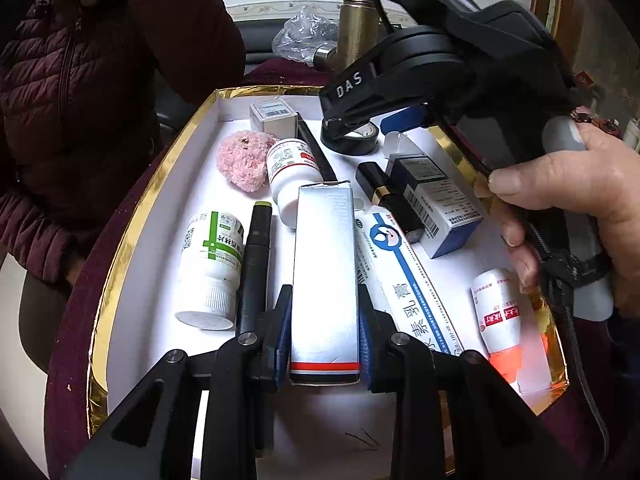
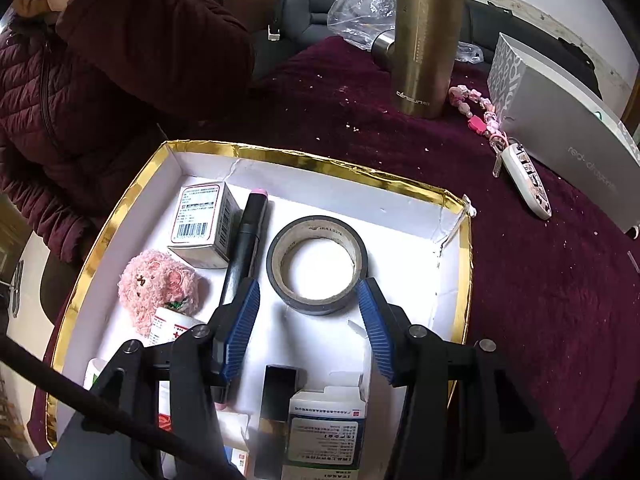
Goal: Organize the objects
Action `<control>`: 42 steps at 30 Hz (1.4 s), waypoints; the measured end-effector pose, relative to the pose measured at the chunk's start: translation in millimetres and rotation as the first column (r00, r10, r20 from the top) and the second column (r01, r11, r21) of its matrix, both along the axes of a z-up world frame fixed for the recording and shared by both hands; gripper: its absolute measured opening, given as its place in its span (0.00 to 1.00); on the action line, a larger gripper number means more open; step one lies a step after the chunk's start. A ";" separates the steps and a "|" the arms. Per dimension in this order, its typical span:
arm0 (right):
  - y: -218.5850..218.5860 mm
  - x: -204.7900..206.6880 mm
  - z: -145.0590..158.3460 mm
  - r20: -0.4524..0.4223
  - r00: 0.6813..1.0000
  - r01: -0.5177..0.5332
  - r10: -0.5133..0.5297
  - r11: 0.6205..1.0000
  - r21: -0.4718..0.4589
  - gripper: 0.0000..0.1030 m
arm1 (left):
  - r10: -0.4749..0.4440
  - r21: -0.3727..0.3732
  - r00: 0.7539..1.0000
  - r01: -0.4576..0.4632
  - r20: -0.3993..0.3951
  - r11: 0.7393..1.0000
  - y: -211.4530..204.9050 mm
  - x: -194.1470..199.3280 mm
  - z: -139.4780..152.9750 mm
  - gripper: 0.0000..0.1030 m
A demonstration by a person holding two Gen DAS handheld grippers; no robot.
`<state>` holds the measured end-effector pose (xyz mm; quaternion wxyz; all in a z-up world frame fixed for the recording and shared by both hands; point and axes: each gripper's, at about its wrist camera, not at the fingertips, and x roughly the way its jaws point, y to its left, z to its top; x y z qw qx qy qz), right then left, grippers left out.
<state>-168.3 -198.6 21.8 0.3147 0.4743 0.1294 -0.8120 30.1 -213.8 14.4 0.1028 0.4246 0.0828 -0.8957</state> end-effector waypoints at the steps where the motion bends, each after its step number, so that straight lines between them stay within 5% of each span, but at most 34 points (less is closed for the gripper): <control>1: 0.3 1.1 0.8 -0.004 1.000 0.000 0.000 1.000 0.001 0.51 | 0.000 0.000 1.000 0.000 -0.001 1.000 -0.3 -0.5 0.2 0.26; 5: 4.0 4.8 4.8 -0.016 1.000 0.009 -0.009 1.000 -0.001 0.60 | -0.004 -0.012 1.000 0.004 -0.010 1.000 1.3 -0.7 2.1 0.49; 12: 12.8 14.7 16.9 -0.038 0.999 0.013 -0.014 1.000 -0.022 0.63 | -0.002 -0.030 1.000 0.002 -0.005 1.000 3.9 -4.6 0.9 0.55; 15: 17.5 21.9 24.1 -0.055 0.998 0.012 -0.014 0.999 -0.036 0.66 | -0.003 -0.030 1.000 0.003 -0.002 1.000 6.1 -4.6 0.3 0.66; 24: 47.0 59.3 41.2 -0.116 0.993 0.021 -0.032 0.995 -0.101 0.71 | 0.020 -0.067 1.000 -0.021 -0.018 0.998 15.5 5.2 5.1 0.71; 36: 128.2 137.4 62.6 -0.274 0.954 0.056 -0.119 0.972 -0.228 0.81 | 0.034 -0.126 0.990 -0.052 -0.139 0.991 27.9 27.2 24.9 0.77; 42: 173.6 186.9 63.2 -0.375 0.914 0.047 -0.154 0.959 -0.279 0.85 | 0.047 -0.239 0.975 -0.100 -0.218 0.966 45.2 47.0 35.2 0.87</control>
